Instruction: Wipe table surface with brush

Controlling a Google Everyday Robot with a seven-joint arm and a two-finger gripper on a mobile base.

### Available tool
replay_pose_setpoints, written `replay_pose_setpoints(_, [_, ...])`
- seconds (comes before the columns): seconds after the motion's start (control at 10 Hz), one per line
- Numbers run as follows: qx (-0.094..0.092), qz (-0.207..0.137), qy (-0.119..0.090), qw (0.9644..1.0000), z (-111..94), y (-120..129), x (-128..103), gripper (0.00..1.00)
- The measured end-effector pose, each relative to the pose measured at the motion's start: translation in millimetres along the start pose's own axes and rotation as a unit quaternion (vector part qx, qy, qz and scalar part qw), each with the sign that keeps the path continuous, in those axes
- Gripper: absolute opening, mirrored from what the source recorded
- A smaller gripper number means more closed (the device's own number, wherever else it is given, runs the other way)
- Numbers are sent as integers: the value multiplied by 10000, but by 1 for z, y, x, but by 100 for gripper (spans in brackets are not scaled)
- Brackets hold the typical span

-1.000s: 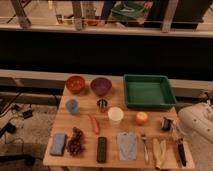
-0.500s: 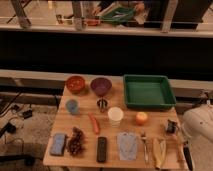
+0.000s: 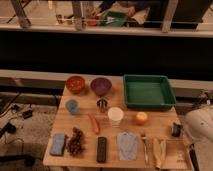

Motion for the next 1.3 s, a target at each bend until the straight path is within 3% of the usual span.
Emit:
replay_pose_setpoints(0.3, [78,277,-84,9995,3,-13,-21,0])
replay_pose_setpoints(0.5, [34,306,-174,9994,0,-8,-27,0])
replay_pose_setpoints(1.1, [-259,-230,-372,9987,-21,44,-22,0])
replay_pose_setpoints(1.3, [-242,-292,-354,9987,-22,42,-15,0])
